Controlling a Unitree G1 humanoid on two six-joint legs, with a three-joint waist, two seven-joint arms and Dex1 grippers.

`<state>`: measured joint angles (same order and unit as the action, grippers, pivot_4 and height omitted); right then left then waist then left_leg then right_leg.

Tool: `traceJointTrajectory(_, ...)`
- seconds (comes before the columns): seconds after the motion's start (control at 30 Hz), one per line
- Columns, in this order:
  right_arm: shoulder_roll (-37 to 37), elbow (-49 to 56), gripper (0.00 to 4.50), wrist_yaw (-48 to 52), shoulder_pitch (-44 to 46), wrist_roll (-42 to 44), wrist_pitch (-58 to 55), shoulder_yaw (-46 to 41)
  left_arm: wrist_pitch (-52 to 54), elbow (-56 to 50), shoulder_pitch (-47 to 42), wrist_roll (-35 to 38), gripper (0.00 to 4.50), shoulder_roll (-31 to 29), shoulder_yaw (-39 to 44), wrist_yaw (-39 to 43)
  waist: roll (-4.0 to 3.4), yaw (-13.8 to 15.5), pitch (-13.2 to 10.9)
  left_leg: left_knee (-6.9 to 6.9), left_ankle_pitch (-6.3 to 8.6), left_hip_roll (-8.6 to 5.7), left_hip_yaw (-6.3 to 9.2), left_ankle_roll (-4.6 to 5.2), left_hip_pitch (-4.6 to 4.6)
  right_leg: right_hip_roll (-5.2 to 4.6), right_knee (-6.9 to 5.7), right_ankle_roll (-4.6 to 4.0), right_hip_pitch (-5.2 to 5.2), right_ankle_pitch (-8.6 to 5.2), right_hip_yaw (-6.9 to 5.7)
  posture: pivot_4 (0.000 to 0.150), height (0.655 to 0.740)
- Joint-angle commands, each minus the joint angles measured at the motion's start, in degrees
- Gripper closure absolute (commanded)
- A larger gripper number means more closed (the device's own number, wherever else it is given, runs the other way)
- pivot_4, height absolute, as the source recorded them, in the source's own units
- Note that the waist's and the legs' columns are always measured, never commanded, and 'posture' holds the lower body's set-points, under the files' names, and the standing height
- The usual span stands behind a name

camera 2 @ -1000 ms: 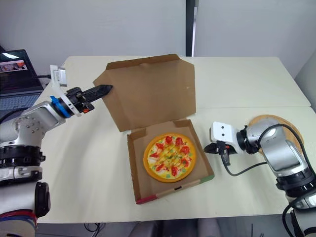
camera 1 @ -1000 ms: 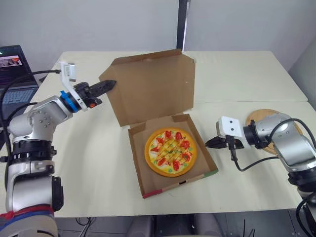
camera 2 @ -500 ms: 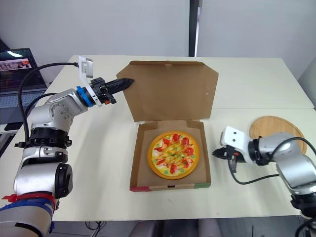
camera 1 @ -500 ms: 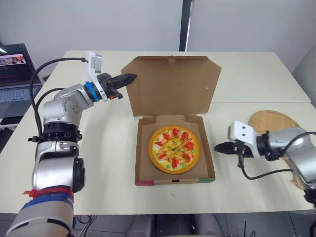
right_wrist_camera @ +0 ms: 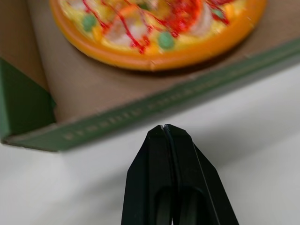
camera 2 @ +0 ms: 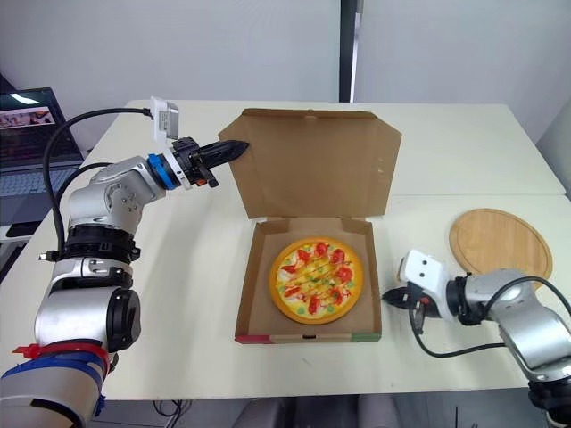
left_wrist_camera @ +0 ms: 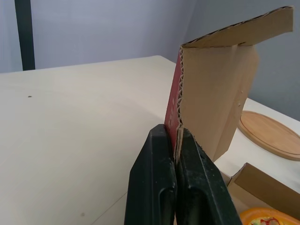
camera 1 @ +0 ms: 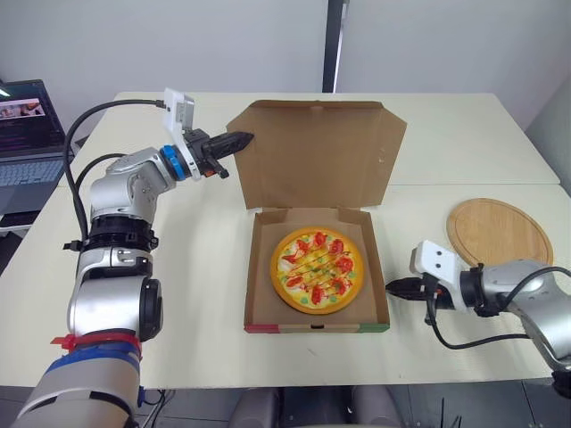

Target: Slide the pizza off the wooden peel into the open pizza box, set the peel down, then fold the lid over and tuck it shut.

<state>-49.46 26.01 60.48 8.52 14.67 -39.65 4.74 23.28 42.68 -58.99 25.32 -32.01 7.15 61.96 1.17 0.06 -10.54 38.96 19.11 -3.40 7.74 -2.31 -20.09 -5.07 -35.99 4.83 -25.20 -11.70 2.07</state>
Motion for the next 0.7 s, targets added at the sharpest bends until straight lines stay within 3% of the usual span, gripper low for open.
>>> traceJointTrajectory(0.03, -0.62, 1.66, 4.46, -1.37, 1.13, -0.12, 0.44, 0.14, -0.42, -0.52, -1.02, -0.71, 4.5, 0.66, 0.14, 0.77, 0.0, 0.03, 0.0, 0.0, 0.0, -0.01, 0.0, 0.0, 0.0, 0.0, 0.0, 0.0, 0.0, 0.0, 0.0, 0.15, 0.74)
traceJointTrajectory(0.2, -1.29, -4.3, 4.46, -4.9, 5.23, -0.41, 2.36, -5.34, -0.93, -1.03, -0.8, -0.99, 4.5, 0.75, 0.44, 0.71, 0.0, -0.01, 0.0, 0.01, 0.0, 0.0, -0.01, 0.0, 0.01, 0.0, 0.0, 0.0, 0.0, 0.01, 0.0, 0.15, 0.74)
traceJointTrajectory(0.53, 9.49, -21.54, 1.07, -19.68, 26.09, 0.42, 3.01, -11.67, -2.09, -1.63, -0.61, -1.85, 4.5, 1.04, 0.4, 0.99, 0.0, -0.31, 0.0, -0.01, 0.0, 0.01, -0.07, 0.0, -0.01, 0.0, -0.04, -0.03, -0.11, 0.05, 0.07, 0.15, 0.74)
traceJointTrajectory(0.7, 13.99, -27.31, 1.07, -22.25, 33.81, 1.67, 2.42, -11.66, -2.37, -1.24, -0.84, -2.17, 4.5, 1.23, 0.28, 1.24, -0.01, -0.41, 0.0, -0.01, 0.0, -0.01, -0.04, 0.0, -0.07, 0.0, -0.02, -0.03, -0.13, 0.05, 0.05, 0.15, 0.74)
